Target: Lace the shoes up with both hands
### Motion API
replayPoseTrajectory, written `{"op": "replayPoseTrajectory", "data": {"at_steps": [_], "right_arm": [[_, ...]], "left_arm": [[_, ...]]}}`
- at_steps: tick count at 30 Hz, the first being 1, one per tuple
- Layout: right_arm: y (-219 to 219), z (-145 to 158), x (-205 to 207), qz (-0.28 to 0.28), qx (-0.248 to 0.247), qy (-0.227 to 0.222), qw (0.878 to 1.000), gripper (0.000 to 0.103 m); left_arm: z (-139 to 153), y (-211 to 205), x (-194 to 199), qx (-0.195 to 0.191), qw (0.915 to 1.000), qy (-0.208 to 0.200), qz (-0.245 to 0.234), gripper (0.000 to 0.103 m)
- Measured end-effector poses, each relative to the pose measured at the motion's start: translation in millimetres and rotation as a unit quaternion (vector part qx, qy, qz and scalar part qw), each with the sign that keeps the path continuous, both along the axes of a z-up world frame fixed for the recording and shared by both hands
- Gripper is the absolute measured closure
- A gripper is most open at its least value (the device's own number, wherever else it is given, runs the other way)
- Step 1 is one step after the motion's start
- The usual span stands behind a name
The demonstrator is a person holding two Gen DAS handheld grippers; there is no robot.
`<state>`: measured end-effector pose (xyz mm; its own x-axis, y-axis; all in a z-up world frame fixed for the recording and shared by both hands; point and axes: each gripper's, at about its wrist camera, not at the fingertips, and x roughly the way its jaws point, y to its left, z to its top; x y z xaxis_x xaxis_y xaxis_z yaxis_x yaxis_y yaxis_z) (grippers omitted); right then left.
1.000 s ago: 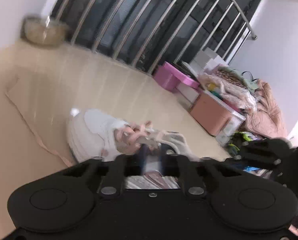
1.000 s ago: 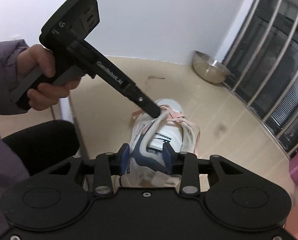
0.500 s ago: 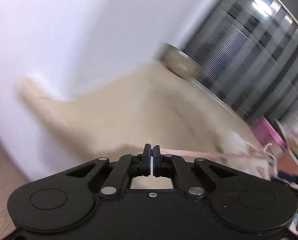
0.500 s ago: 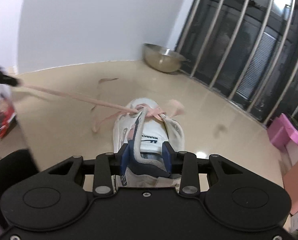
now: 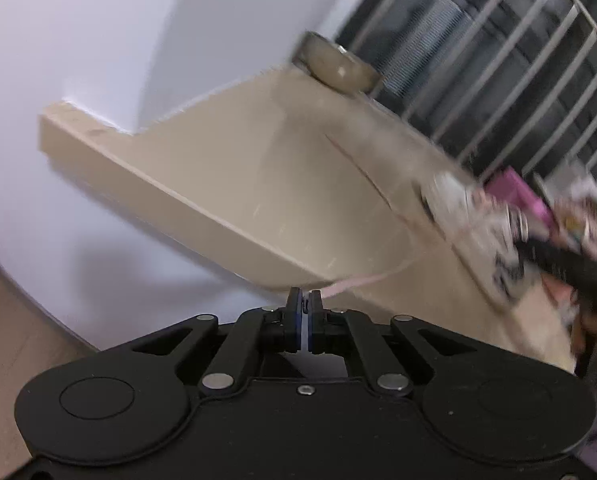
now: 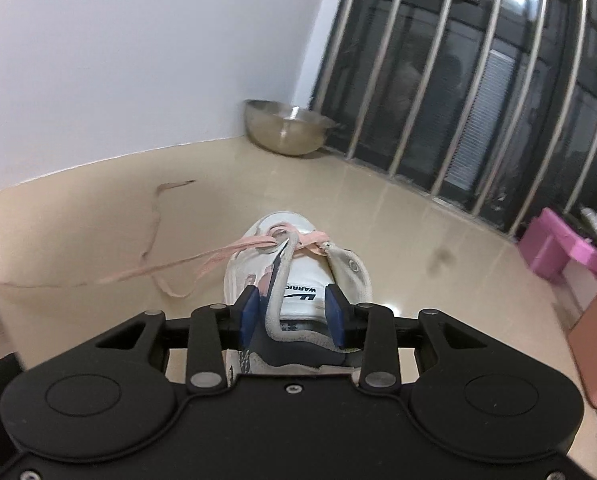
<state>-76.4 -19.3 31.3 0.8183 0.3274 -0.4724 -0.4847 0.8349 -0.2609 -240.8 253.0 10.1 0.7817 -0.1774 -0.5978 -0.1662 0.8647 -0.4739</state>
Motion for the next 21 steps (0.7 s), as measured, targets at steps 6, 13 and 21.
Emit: {"op": "replayPoseTrajectory", "data": {"at_steps": [6,13,21], "right_arm": [[-2,-4,22,0.002,-0.004,-0.021,1.000,0.065],[-28,13,19,0.028,0.048,0.001,0.998,0.062],[-93,35,-44,-0.049,0.115,-0.063,0.990,0.043]], "left_arm": [[36,-6,17,0.038,0.9979,-0.051,0.010,0.052],[67,-11,74,0.105,0.9899,-0.080,0.052,0.036],[48,-83,227,0.274,0.9616,-0.003,-0.017,0.023]]}}
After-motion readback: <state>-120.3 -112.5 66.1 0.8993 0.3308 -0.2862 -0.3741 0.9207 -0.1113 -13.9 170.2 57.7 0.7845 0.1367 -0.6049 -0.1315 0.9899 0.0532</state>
